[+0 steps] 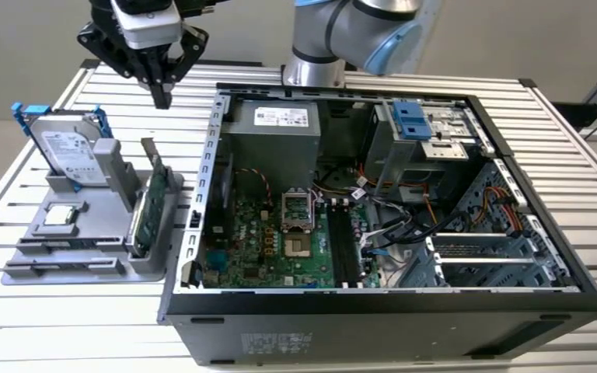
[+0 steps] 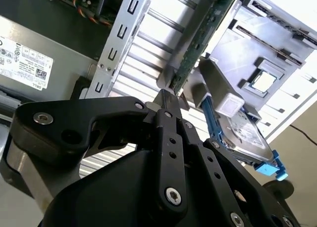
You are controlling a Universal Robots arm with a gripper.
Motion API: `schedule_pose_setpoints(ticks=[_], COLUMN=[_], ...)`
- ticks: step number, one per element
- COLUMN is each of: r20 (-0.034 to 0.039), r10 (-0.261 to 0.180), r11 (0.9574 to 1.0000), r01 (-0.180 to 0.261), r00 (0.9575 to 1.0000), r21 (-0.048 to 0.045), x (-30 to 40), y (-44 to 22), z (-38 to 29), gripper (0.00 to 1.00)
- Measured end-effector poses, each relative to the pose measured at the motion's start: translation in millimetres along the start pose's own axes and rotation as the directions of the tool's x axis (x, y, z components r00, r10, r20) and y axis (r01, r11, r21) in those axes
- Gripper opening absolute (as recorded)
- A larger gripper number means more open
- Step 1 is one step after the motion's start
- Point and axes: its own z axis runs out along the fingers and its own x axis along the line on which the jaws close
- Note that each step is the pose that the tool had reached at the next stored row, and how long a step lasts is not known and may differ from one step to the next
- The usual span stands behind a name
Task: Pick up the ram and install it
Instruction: 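Reach for the ram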
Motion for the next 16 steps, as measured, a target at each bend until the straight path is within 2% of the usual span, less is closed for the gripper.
schedule_pose_setpoints(ticks=[10, 16], r20=[0.0000, 0.0000], r10=[0.000, 0.000], r11=[1.0000, 1.0000], r01=[0.000, 0.000], r00=[1.0000, 1.0000], r21=[0.0000, 0.0000], x=[18.5, 32.5], y=[-1.3, -2.3], z=[-0.3, -0.5], gripper=[0.00, 0.00])
